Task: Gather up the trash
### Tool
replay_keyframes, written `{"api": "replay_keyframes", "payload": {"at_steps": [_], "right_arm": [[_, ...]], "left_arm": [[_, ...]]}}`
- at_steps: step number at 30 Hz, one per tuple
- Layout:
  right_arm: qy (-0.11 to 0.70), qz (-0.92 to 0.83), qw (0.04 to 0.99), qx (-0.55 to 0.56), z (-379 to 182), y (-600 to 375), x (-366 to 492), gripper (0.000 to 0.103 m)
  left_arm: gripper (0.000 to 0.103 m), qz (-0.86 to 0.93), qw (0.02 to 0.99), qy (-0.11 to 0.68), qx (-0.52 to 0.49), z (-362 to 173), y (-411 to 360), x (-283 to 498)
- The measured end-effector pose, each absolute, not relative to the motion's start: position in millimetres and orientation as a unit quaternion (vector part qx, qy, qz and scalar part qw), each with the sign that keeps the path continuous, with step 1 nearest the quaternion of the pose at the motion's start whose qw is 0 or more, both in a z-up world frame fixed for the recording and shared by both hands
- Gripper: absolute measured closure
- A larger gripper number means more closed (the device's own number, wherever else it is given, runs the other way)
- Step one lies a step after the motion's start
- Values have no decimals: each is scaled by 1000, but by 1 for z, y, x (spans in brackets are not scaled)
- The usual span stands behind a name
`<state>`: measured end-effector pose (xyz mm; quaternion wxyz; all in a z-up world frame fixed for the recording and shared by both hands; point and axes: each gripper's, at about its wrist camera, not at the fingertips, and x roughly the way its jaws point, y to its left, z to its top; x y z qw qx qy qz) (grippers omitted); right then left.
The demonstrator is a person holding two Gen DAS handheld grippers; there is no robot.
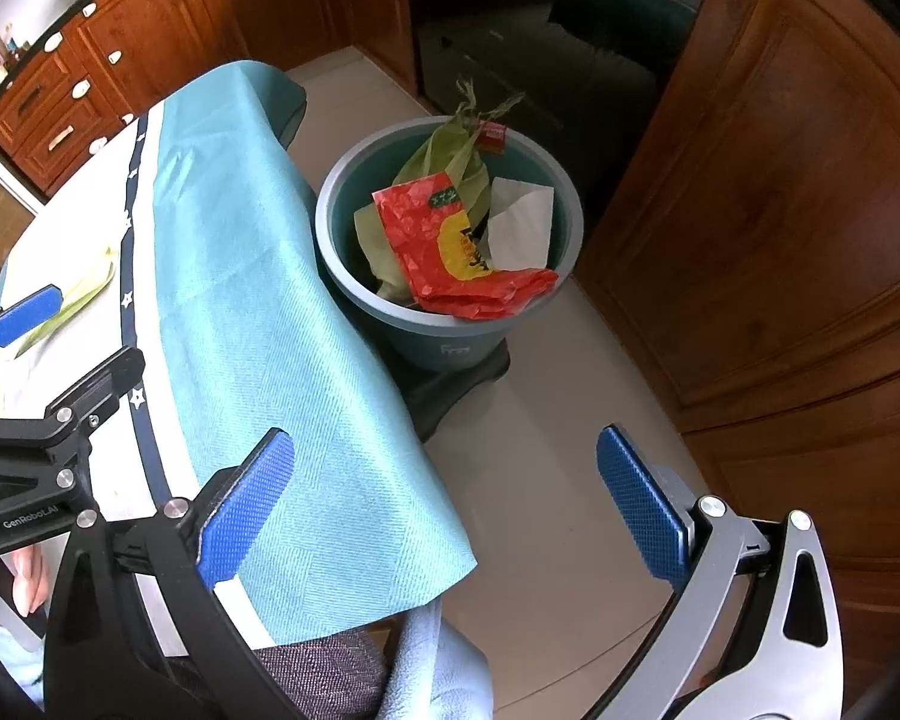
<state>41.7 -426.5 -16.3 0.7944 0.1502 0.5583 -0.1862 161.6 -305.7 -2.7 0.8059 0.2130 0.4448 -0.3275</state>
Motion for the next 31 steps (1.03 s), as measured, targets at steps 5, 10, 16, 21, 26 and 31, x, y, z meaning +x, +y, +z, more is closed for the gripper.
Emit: {"api": "replay_keyframes", "payload": {"at_steps": [5, 10, 16, 21, 26, 31], "right_arm": [[560, -185, 794, 149, -17, -427, 43, 6], [560, -185, 794, 148, -18, -426, 44, 6], [561, -185, 794, 147, -19, -425, 44, 6], [561, -185, 793, 145, -20, -424, 44, 6], [563, -184, 793, 143, -19, -424, 46, 6], [564, -184, 792, 142, -18, -423, 46, 6]], "left_arm": [[4, -326, 807, 443, 213, -3, -306, 161], [4, -335, 806, 439, 213, -3, -306, 158], [4, -335, 803, 444, 214, -5, -306, 159], [4, -341, 800, 444, 216, -5, -306, 158], [4, -336, 798, 453, 215, -6, -306, 159], [4, -334, 797, 459, 208, -7, -303, 162]]}}
